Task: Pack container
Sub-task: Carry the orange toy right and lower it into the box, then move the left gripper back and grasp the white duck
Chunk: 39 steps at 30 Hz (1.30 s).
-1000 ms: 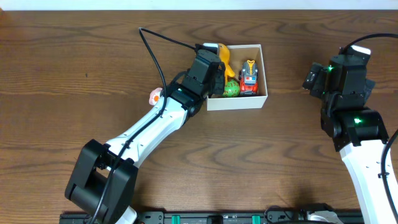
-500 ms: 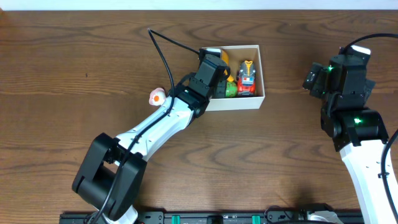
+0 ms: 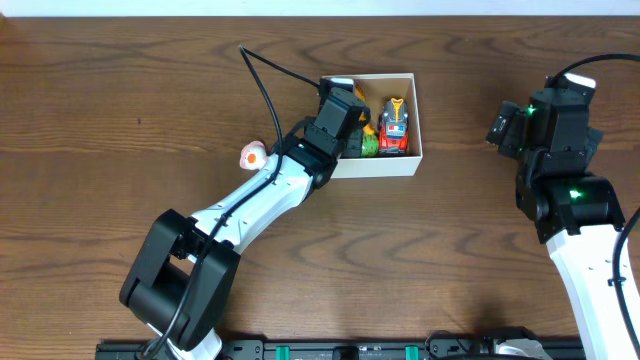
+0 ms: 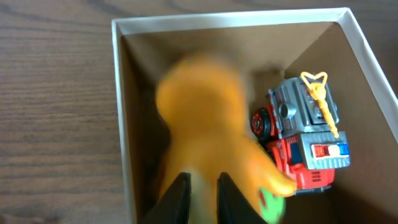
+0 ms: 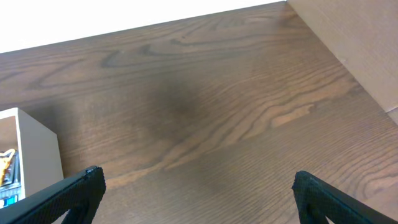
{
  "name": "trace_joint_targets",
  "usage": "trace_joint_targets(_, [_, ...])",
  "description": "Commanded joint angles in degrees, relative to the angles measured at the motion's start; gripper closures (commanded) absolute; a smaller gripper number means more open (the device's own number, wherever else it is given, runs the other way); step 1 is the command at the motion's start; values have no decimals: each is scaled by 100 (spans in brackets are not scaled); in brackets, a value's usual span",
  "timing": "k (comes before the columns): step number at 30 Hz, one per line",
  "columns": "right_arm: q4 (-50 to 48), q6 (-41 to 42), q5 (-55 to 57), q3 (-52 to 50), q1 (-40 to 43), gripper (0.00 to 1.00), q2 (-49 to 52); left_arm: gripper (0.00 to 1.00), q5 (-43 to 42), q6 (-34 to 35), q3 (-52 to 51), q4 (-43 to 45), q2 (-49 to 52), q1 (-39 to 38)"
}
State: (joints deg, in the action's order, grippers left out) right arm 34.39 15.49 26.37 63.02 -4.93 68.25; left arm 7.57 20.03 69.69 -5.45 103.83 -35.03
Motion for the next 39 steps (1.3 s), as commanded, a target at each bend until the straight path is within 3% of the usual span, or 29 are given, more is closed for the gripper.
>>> trace_joint_targets(1, [-4,55,15,28,37,1,-4,67,111,15,-17,44,24,17])
trace_joint_targets(6, [15,55,15,28,37,1,-4,51,111,-184,-17,48,24,17])
trace_joint_targets(16, [15,55,15,28,37,1,-4,49,922,-778,37,-87,-426,28])
trace_joint_targets(21, [15,55,15,28,37,1,-4,48,1963,-684,37,-1226,-1110,44])
trace_joint_targets(23, [15,55,15,28,37,1,-4,48,2260,-326,35,-1779,-1353,111])
trace_joint_targets(25, [15,55,15,28,37,1,-4,41,2267,197,35,-2245,-1517,269])
trace_joint_targets(28, [15,55,15,28,37,1,-4,35,1993,881,31,-2721,-1582,625])
trace_joint_targets(33, [15,55,15,28,37,1,-4,32,597,1110,-42,-2754,-1368,1456])
trace_joint_targets(39, [15,55,15,28,37,1,-4,32,-302,1530,-52,-2682,-778,2162])
